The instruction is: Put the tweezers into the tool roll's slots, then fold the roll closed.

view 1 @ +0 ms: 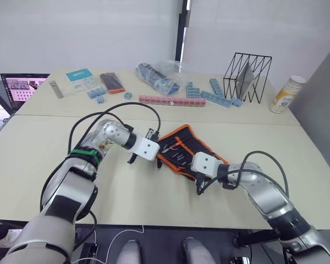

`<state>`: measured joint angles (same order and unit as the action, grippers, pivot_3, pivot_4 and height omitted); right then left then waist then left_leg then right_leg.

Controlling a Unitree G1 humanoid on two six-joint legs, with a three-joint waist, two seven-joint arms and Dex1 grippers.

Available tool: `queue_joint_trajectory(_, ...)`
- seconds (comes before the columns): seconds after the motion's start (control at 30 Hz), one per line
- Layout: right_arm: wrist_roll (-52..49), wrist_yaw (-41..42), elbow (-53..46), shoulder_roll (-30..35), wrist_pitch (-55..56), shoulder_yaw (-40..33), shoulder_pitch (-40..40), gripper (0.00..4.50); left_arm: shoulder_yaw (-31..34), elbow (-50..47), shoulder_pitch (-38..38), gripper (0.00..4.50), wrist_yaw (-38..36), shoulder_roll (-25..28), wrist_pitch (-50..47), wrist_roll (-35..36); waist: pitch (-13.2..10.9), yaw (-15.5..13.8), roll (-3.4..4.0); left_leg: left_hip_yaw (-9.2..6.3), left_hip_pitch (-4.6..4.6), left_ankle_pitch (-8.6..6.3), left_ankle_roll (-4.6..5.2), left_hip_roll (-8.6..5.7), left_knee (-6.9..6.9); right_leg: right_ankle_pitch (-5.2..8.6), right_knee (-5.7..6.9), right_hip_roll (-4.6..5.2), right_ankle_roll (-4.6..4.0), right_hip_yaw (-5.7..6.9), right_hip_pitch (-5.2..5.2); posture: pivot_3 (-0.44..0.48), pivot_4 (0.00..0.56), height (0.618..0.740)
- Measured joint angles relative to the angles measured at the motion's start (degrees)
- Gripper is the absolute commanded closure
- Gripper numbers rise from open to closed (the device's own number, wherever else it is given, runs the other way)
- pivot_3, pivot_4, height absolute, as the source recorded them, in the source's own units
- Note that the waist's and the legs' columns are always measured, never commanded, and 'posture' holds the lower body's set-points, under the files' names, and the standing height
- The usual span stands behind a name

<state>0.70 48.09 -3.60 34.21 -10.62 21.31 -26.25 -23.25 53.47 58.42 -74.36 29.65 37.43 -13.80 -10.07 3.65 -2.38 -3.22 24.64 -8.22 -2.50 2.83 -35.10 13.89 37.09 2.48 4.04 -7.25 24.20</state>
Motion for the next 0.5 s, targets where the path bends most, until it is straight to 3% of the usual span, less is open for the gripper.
queue_joint_trajectory(0.2,0.83,1.59,7.89,-1.8,7.94,1.74,-3.47,4.5,2.78,-26.69,-14.76,4.49,-8.12,7.15,-20.31,10.06,-0.01,0.46,0.02,-0.04,-0.03,0.0,0.01,0.04,0.08,0.02,0.05,-0.02,-0.05,0.03,-0.01,0.0,0.15,0.74)
queue_joint_trajectory(0.37,0.84,2.77,11.33,-2.44,12.38,2.72,-4.84,4.5,4.32,-45.95,-24.11,4.49,-7.64,11.29,-36.47,14.76,-0.01,0.42,0.02,-0.02,-0.08,0.01,0.01,0.05,-0.01,0.02,0.05,-0.01,-0.06,0.01,-0.07,0.0,0.15,0.74)
queue_joint_trajectory(0.5,0.75,4.21,12.5,-1.56,14.66,2.71,-4.86,4.5,4.33,-53.99,-27.97,4.49,-5.36,11.68,-43.05,16.04,-0.02,0.21,0.02,-0.03,-0.08,0.01,0.02,0.05,-0.07,0.02,0.05,-0.02,-0.06,0.02,-0.08,0.0,0.15,0.74)
